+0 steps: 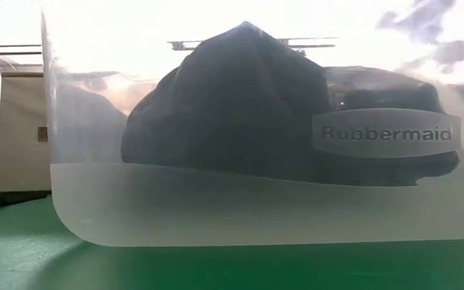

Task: Sort clothes
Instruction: Put the white shorts into the white laundry organizer

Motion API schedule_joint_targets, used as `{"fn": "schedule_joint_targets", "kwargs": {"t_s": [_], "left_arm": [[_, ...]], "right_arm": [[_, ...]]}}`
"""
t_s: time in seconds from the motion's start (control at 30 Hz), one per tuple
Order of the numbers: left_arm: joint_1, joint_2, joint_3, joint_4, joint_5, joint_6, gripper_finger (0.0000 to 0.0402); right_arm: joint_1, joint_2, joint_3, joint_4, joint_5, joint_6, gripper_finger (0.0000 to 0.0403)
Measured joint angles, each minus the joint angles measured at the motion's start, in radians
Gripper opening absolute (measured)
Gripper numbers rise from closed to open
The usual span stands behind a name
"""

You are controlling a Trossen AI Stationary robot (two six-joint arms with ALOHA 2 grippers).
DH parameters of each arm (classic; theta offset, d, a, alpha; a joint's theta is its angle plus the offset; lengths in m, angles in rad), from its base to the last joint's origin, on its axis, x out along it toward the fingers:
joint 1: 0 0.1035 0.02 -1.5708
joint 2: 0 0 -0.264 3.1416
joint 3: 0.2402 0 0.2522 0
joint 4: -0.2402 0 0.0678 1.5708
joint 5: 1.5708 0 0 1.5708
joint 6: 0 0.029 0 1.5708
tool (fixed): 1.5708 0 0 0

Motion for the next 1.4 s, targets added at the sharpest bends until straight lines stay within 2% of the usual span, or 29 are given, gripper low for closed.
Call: {"fn": "schedule_joint_targets", "kwargs": {"t_s": [0.17,0.3,0.53,0.73,0.93,1.03,1.4], "left_arm": [[0.001,0.0,0.0,0.046,-0.001,0.055,0.0267],[0.002,0.001,0.0,0.144,-0.022,0.158,0.0267],[0.029,0.001,0.0,0.38,-0.025,0.422,0.0267],[0.08,0.004,0.0,0.531,-0.005,0.583,0.0267],[0.153,0.011,0.0,0.602,0.083,0.616,0.0267],[0.193,0.031,0.0,0.635,0.09,0.624,0.0267],[0.299,0.112,0.0,0.736,0.175,0.688,0.0267]], "right_arm": [[0.0,0.022,0.184,0.003,0.093,-0.077,0.0013],[0.0,0.045,0.32,0.022,0.161,-0.176,0.0013],[0.0,0.095,0.502,0.237,0.191,-0.433,0.0012],[0.0,0.159,0.588,0.473,0.101,-0.597,0.0012],[0.0,0.257,0.665,0.625,-0.044,-0.649,0.0012],[0.019,0.319,0.707,0.679,-0.1,-0.66,0.0012],[0.141,0.547,0.946,0.692,-0.117,-0.77,0.0012]]}}
